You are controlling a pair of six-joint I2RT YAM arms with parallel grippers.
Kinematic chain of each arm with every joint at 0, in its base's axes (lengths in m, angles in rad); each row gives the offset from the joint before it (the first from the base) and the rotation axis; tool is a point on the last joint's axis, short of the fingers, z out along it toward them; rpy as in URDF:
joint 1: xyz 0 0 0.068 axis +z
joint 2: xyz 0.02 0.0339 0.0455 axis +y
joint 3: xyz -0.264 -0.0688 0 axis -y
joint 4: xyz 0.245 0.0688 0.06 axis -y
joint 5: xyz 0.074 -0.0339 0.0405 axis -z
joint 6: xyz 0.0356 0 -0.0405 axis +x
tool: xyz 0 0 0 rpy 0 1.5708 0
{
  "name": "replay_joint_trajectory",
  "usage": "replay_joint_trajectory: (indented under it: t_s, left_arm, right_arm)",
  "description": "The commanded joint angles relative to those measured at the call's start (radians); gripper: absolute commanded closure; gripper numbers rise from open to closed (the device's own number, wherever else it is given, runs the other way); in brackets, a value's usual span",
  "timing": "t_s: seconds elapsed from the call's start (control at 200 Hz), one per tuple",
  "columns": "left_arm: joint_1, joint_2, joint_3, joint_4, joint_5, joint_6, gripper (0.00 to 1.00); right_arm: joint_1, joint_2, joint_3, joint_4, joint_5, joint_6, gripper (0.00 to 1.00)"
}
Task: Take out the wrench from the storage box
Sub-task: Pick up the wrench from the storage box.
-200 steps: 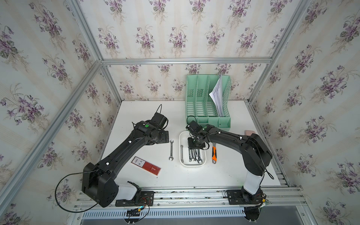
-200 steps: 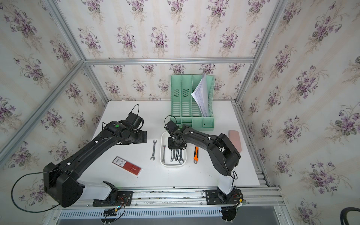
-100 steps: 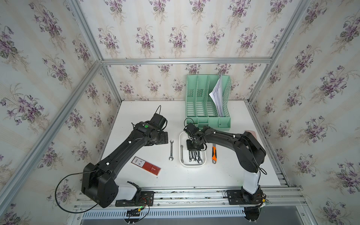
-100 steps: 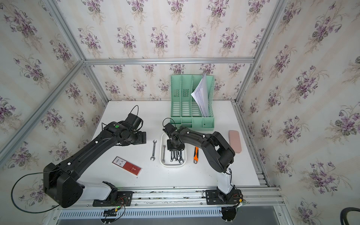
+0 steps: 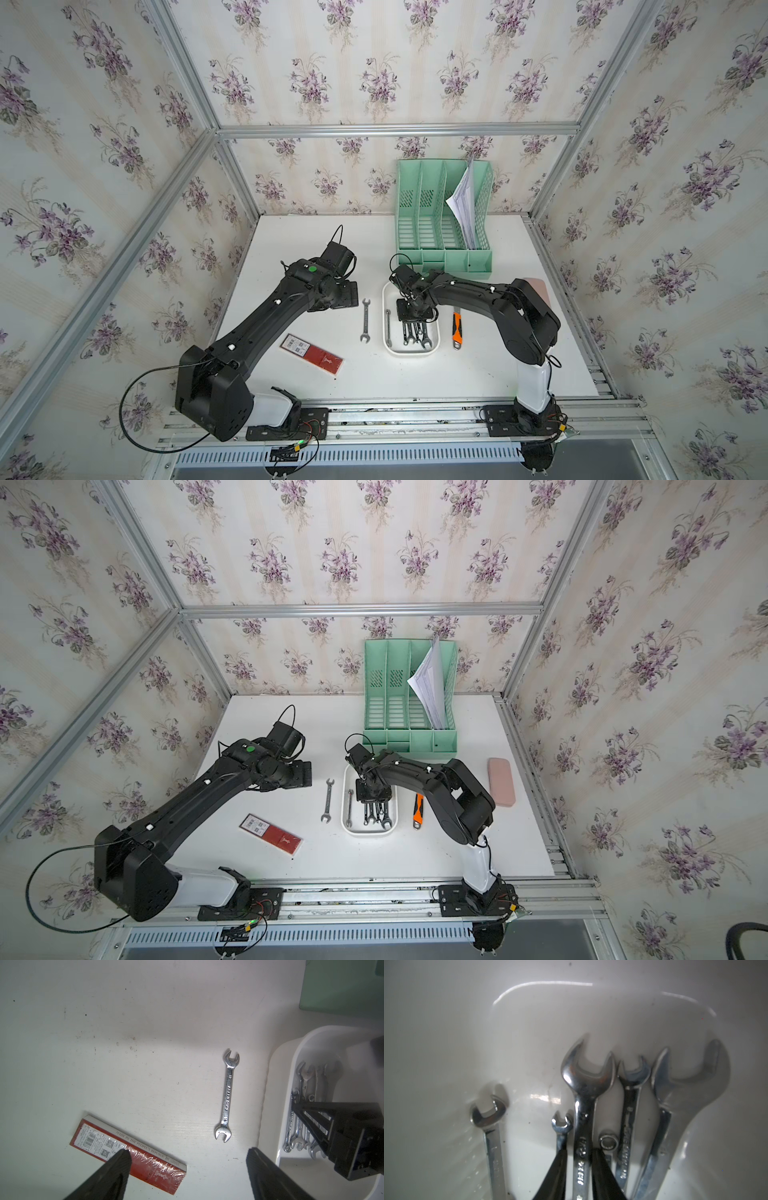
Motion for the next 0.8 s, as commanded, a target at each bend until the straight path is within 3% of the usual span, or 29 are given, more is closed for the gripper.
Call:
replay_joint_trajectory:
  t_s: [0.0,0.794]
  left_arm:
    - [0.002,-0.001,0.004,0.004,0.0,0.004,0.08]
    - [0.003,0.017,0.005,0.012,0.014,0.003,0.09]
  right_arm:
    - [0.005,0.011,0.007,-0.025,0.021,0.006,0.74]
    - [0.0,-0.008,0.0,-0.059,0.043,-0.02,0.77]
